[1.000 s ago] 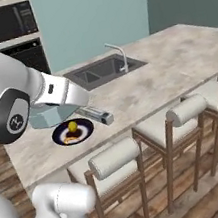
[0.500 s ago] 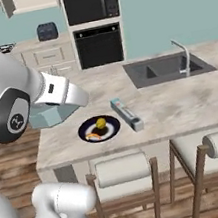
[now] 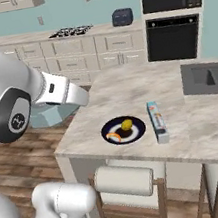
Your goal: Retrieve the tupperware and aluminum foil from the cabinet and place them on the dining counter near the plate with lemon and shrimp to prepare for storing leftovers.
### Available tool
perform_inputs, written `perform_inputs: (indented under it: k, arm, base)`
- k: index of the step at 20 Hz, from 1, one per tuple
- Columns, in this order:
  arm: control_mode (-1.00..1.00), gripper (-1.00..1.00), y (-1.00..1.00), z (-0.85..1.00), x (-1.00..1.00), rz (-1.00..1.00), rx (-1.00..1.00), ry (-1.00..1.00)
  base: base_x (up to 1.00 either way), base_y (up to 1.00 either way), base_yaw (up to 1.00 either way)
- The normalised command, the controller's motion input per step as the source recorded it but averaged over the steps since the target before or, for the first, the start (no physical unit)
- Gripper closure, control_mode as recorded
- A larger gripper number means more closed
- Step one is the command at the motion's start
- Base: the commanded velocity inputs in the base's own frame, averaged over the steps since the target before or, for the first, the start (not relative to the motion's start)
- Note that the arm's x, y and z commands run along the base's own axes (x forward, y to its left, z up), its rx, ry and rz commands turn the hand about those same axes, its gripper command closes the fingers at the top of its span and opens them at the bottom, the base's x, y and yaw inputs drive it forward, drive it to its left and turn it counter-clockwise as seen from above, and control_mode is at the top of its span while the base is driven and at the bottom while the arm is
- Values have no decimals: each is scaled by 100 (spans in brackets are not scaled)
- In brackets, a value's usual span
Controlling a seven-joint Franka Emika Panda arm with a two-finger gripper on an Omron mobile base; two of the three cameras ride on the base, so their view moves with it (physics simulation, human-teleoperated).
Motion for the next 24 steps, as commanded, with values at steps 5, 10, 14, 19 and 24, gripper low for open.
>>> perform_inputs:
  k: [5, 10, 14, 19, 24]
  arm:
    - [100, 100, 0, 0, 0, 0, 0, 0]
    - [-100, 100, 1, -7, 13, 1, 0, 0]
    - [-100, 100, 22, -57, 72, 5, 0, 11]
    - [-100, 100, 35, -71, 72, 8, 0, 18]
    - [-100, 100, 27, -72, 68, 9, 0, 12]
  base:
    - [96, -1, 54]
    - [68, 0, 24]
    - [0, 0, 0]
    - [0, 0, 0]
    - [0, 0, 0]
